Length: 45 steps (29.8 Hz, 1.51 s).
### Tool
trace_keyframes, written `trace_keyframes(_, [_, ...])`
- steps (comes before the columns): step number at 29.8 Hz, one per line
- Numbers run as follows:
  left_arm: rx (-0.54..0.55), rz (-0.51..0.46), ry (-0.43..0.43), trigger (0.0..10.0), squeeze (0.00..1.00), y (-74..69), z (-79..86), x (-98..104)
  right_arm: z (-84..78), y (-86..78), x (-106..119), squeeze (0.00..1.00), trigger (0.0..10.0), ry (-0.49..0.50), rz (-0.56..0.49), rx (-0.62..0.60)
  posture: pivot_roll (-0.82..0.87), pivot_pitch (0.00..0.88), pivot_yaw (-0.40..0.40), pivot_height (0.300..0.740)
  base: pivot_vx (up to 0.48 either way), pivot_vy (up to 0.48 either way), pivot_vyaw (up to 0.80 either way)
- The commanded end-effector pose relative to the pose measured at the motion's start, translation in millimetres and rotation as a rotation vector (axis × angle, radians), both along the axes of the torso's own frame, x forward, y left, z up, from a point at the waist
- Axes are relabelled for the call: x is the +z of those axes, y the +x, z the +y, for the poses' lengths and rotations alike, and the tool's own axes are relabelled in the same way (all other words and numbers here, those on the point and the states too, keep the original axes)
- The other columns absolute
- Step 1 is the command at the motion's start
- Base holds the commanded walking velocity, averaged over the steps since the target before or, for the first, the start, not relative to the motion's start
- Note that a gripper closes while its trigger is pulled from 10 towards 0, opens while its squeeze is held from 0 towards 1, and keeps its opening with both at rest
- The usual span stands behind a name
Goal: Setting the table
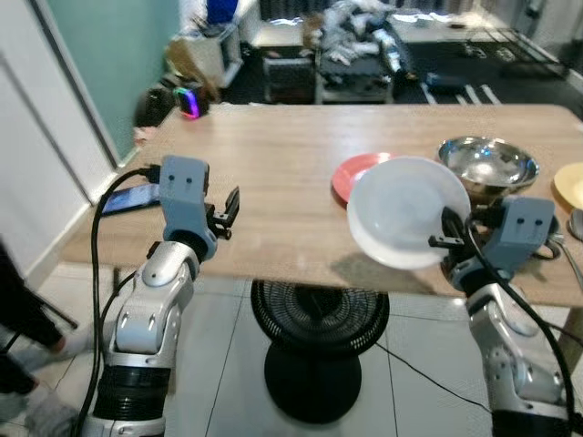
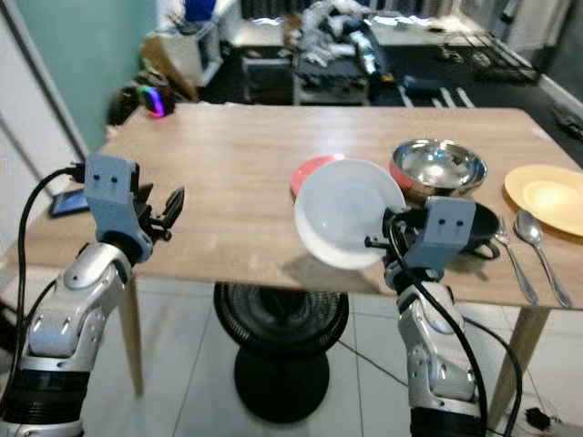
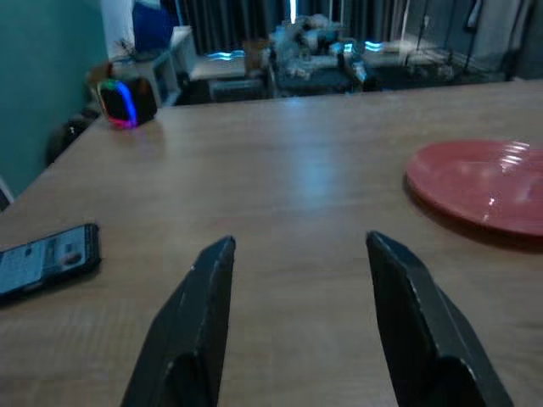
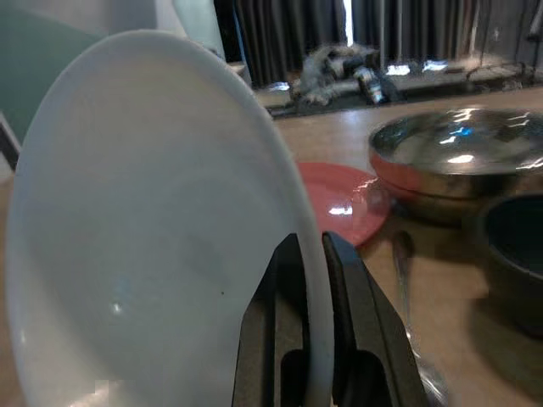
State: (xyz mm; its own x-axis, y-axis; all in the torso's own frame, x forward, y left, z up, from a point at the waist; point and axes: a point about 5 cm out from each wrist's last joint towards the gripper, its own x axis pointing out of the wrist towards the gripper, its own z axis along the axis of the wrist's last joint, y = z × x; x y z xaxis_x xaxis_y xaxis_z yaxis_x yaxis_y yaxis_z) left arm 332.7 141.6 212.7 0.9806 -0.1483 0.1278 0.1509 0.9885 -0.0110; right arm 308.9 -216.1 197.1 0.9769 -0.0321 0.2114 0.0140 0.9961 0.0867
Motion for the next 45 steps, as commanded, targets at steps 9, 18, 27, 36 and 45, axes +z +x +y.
trace_keyframes(9, [-0.005,-0.006,-0.002,10.0,0.00,1.7,-1.3,2,-2.7,-2.0,-2,0.00,10.0,0.000,-0.006,-0.020,-0.14,0.000,0.112,0.740,-0.297,0.000,0.00])
trace_keyframes(18, [-0.010,-0.016,-0.005,10.0,0.00,1.8,-2.7,3,-3.4,-2.0,-1,0.00,10.0,-0.008,-0.010,-0.022,-0.14,0.000,0.114,0.740,0.000,0.000,0.00])
trace_keyframes(27, [-0.005,-0.014,-0.023,10.0,0.00,2.9,-1.5,3,-2.8,-2.0,-2,0.00,10.0,-0.021,-0.008,-0.016,-0.14,0.000,0.117,0.740,0.000,0.000,0.00])
trace_keyframes(36, [-0.017,0.019,-0.035,10.0,0.00,2.8,-3.9,-1,-3.7,-1.2,-4,0.00,10.0,-0.005,0.006,-0.018,-0.14,0.000,0.117,0.740,0.000,0.000,-0.80])
trace_keyframes(45, [-0.047,0.090,-0.014,10.0,0.00,-3.7,-9.7,-23,-8.3,-4.5,-19,0.00,10.0,-0.021,0.057,-0.033,-0.14,0.000,0.116,0.740,0.000,0.000,-0.80])
